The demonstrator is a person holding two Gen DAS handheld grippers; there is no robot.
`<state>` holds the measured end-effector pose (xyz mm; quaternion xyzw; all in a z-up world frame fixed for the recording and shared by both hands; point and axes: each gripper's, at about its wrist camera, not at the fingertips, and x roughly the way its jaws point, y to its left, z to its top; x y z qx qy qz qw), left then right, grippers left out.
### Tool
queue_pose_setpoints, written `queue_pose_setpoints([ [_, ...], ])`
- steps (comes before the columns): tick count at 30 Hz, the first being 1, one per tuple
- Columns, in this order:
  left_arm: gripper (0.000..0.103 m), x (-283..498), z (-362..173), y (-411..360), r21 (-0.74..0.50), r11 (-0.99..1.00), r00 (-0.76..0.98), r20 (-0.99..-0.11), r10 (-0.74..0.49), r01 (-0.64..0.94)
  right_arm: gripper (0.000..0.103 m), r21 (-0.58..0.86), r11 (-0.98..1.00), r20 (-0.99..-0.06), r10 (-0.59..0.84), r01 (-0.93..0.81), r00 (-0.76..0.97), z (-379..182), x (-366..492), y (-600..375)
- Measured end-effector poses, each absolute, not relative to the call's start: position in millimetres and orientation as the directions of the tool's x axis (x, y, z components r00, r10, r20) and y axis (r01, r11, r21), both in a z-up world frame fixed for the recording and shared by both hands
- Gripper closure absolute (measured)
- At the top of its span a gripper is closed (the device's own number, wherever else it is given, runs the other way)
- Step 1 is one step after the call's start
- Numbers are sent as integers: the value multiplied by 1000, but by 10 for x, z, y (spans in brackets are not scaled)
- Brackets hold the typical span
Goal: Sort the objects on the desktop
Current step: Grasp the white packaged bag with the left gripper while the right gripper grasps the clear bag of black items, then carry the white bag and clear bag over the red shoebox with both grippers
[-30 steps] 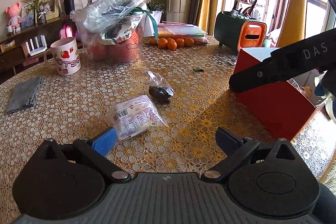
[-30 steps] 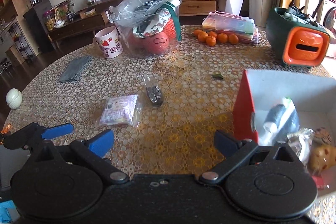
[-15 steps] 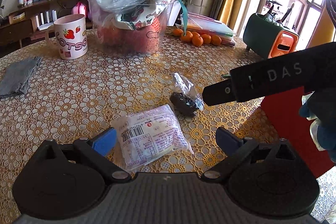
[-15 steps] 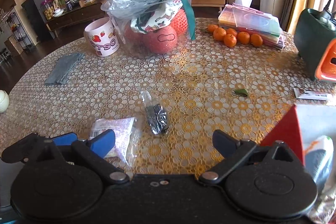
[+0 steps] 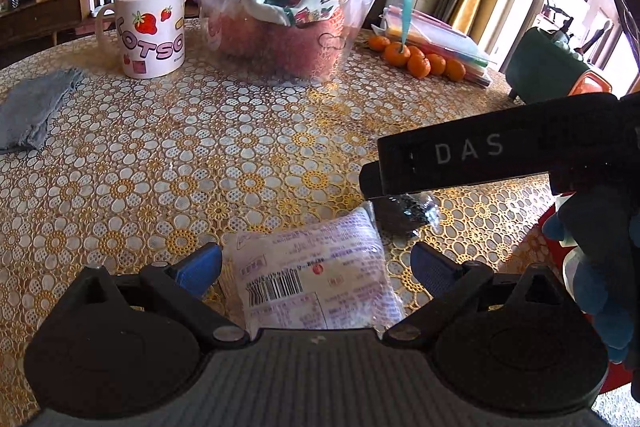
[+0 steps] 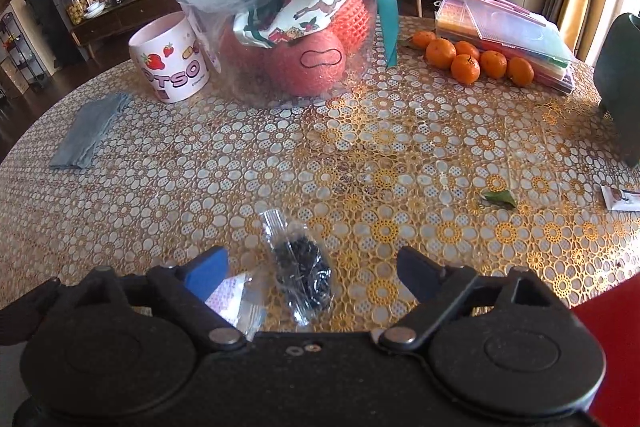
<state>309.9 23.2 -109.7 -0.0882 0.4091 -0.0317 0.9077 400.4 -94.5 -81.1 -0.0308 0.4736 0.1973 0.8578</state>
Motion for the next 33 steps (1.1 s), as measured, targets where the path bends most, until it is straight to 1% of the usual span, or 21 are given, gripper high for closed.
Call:
queue_pose_setpoints([
  [5,2,3146,-1139,235,-180,983,659,-743,-122,-20,22,132,928,-840,291,-348,457,-919,4105,-923],
  [9,3,3175,-1179,213,-168,986,648,-752,-116,-19,26,129,933,-850,278,-336,447,-989,4163,-913],
  [14,4,3168,-1221,189,-140,990,647,-756,-98,-14,38,115,936,-858,263,-334,441,-1044,4183,-902],
  [16,6,3166,-1220,194,-138,990,651,-753,-94,-16,41,109,936,-861,257,-334,438,-1057,4188,-898],
  [22,15,3144,-1206,185,-137,991,660,-744,-102,-1,52,88,939,-863,239,-332,445,-1066,4187,-886],
  [24,19,3131,-1201,188,-137,991,663,-741,-102,0,57,86,939,-864,236,-333,445,-1062,4182,-892],
  [26,22,3124,-1196,188,-139,990,664,-741,-104,1,64,75,940,-864,228,-333,448,-1057,4175,-896],
  [27,25,3119,-1192,188,-143,990,663,-740,-109,4,65,74,941,-865,226,-331,449,-1053,4171,-905],
  [28,33,3113,-1186,181,-141,990,664,-740,-110,7,68,76,941,-865,226,-329,448,-1050,4168,-915],
  [29,34,3107,-1180,175,-139,990,664,-740,-112,11,71,79,942,-865,228,-327,447,-1045,4164,-928],
  [33,35,3091,-1161,167,-145,989,659,-744,-116,11,74,88,946,-864,228,-312,449,-1018,4139,-992],
])
